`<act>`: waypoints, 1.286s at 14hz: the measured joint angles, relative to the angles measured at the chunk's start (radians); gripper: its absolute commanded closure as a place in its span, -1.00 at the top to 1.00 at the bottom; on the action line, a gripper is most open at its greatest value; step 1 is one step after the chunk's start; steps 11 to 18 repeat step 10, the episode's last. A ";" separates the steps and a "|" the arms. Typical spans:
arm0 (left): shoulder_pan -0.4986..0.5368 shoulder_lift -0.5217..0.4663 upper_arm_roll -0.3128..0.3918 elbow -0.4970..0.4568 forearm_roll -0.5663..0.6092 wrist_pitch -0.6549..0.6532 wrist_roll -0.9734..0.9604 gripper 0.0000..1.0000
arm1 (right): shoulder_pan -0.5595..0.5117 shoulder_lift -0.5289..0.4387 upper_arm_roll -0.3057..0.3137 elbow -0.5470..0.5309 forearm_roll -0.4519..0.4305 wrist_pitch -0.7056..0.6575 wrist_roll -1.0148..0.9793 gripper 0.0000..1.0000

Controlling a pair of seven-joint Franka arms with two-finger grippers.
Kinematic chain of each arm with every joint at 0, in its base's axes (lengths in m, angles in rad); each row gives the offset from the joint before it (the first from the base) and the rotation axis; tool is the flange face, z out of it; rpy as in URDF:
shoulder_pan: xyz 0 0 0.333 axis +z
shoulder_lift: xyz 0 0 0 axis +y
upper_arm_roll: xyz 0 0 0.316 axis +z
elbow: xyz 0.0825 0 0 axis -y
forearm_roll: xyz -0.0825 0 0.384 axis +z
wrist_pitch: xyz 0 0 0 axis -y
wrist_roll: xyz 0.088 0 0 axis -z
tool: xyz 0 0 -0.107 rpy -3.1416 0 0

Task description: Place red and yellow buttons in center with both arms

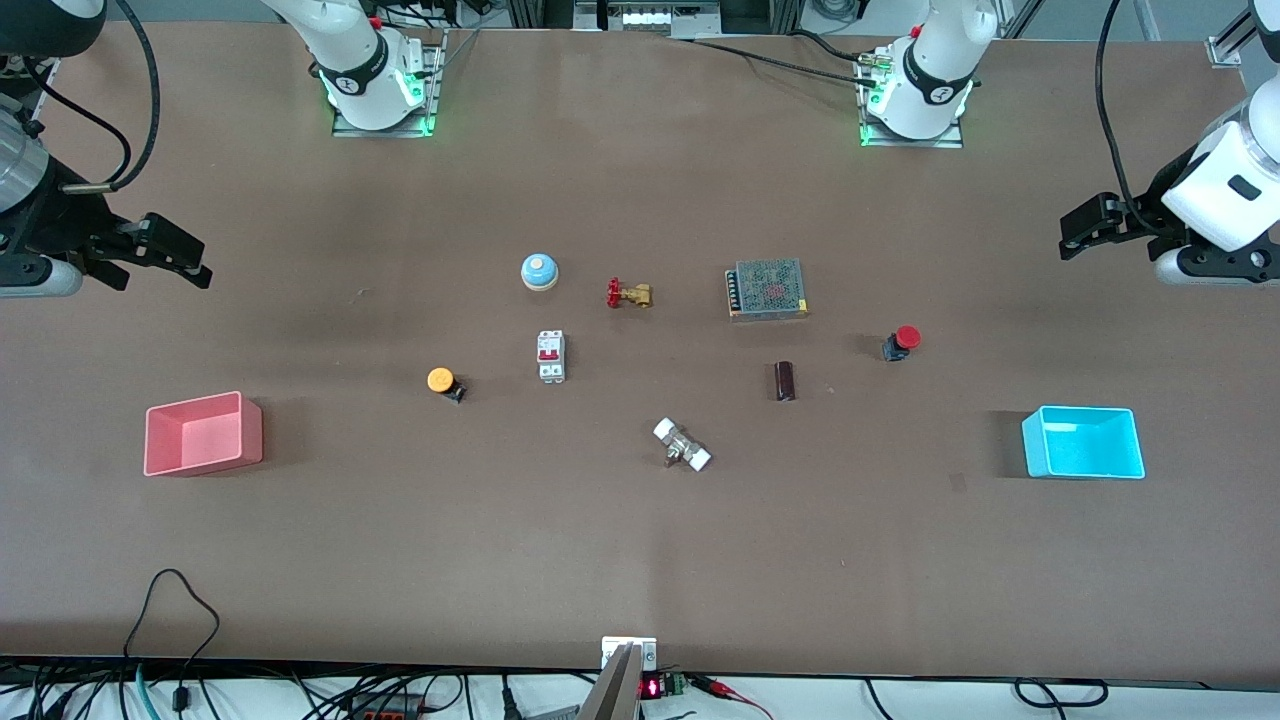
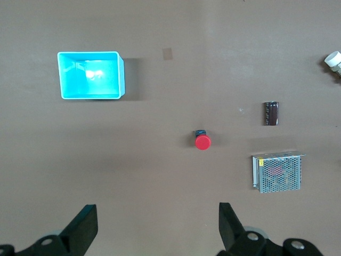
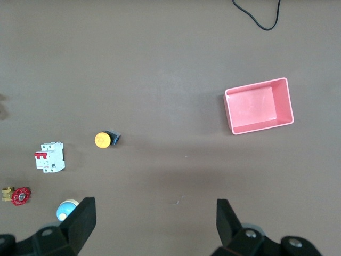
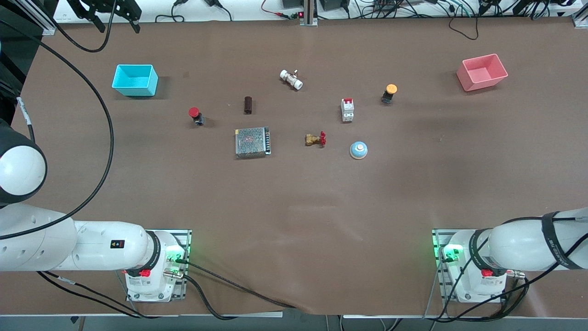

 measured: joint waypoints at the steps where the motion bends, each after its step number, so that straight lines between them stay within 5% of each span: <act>1: 0.000 0.001 0.000 0.000 0.000 0.000 0.000 1.00 | 0.001 0.002 0.000 0.000 -0.007 -0.002 0.000 1.00; 18: 0.000 0.004 0.004 0.000 0.000 0.000 0.001 1.00 | 0.024 0.009 0.000 0.002 -0.078 -0.022 -0.001 1.00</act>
